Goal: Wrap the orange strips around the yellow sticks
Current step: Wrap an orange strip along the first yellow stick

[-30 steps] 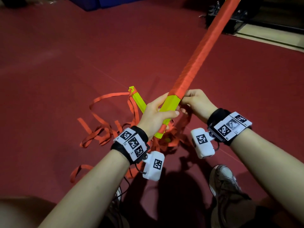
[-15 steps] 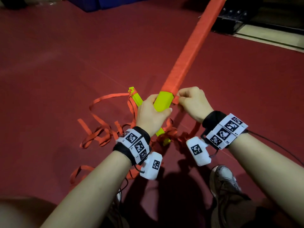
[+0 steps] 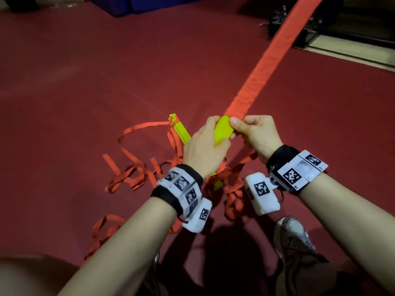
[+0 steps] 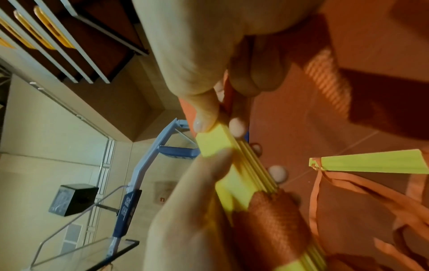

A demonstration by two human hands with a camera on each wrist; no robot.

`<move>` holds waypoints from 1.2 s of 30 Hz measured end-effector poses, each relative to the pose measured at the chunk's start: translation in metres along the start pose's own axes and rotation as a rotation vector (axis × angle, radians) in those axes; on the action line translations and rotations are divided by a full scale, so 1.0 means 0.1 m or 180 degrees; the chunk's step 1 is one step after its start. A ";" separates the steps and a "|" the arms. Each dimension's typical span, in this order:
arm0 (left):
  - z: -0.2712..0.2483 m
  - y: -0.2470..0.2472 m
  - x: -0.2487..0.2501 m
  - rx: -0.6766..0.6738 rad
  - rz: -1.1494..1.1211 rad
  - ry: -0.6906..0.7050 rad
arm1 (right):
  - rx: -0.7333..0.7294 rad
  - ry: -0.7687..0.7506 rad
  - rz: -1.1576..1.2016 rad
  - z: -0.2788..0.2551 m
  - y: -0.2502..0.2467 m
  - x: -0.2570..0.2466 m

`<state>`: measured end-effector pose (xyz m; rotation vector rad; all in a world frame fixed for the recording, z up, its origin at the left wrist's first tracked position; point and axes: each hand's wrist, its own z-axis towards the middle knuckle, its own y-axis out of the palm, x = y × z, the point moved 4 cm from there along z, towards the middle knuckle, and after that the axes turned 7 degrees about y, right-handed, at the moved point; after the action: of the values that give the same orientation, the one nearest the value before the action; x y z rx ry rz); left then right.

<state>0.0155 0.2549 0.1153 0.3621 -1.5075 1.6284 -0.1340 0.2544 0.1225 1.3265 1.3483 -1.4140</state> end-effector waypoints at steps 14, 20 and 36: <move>-0.03 0.03 -0.40 -0.0539 0.0428 -0.0608 | -0.0558 0.0477 -0.0368 0.20 -0.07 0.10; -0.13 0.07 -0.42 -0.0242 0.1619 -0.0515 | -0.0262 0.0788 -0.0407 0.11 0.16 0.18; 0.02 0.08 -0.05 0.0037 0.0976 -0.0070 | 0.0299 0.1140 0.0709 0.09 -0.01 0.40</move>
<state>0.0117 0.2522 0.1063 0.1600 -1.6315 1.8753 -0.1434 0.2514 0.0825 1.7970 1.3180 -1.1366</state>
